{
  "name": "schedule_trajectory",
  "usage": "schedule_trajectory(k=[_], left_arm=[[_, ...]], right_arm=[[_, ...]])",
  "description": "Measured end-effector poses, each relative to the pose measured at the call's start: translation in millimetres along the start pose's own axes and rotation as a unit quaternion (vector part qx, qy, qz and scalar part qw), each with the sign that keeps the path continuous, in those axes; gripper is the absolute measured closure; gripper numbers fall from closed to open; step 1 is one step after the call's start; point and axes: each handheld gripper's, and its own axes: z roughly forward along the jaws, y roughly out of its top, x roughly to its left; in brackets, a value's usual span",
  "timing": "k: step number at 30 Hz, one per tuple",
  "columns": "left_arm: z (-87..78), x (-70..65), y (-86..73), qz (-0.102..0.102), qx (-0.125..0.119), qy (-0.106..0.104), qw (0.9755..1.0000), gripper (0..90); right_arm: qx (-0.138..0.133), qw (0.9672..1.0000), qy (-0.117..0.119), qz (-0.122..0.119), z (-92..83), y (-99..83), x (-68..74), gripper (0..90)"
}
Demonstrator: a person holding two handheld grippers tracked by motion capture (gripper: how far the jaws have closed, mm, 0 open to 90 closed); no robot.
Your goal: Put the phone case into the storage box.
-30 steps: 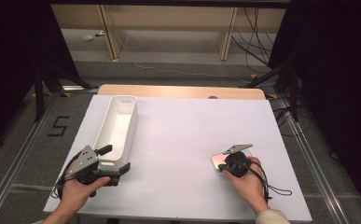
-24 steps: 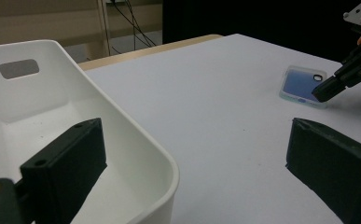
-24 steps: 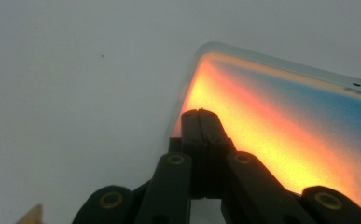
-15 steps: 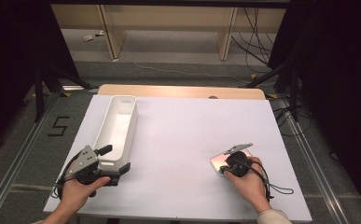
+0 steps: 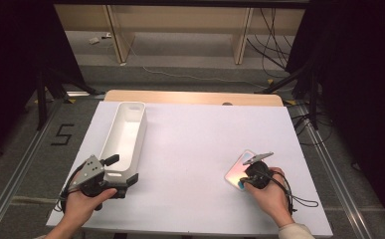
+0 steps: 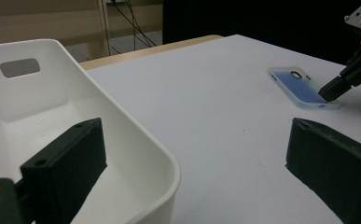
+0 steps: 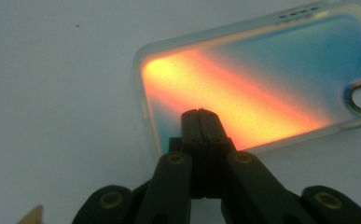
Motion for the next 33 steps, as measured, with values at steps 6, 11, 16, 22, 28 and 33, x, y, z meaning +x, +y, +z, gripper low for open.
schedule_trajectory(k=[6,11,16,22,28,33], left_arm=[[0.0,-0.3,-0.1,-0.001,0.0,0.0,1.0,4.2],[-0.2,-0.3,-0.3,-0.002,0.001,-0.001,1.0,4.4],[-0.3,-0.5,-0.3,-0.004,0.0,-0.001,1.0,4.6],[-0.4,-0.6,-0.5,-0.006,0.001,0.0,1.0,4.7],[-0.4,-0.5,-0.5,-0.003,0.001,0.0,1.0,4.8],[-0.1,-1.2,-0.7,-0.005,-0.001,0.001,1.0,4.9]], right_arm=[[0.01,0.9997,-0.004,0.021,-3.0,-2.1,-2.7,90.0],[0.001,0.9999,-0.01,0.013,-2.9,-3.8,-8.6,90.0],[0.006,0.9994,-0.016,0.03,-5.0,-5.6,-10.7,90.0],[0.001,0.9994,-0.021,0.027,-5.8,-7.3,-15.9,90.0],[-0.004,0.9992,-0.031,0.027,-5.8,-8.2,-19.6,90.0],[-0.006,0.9991,-0.034,0.025,-5.9,-8.6,-21.3,90.0]])
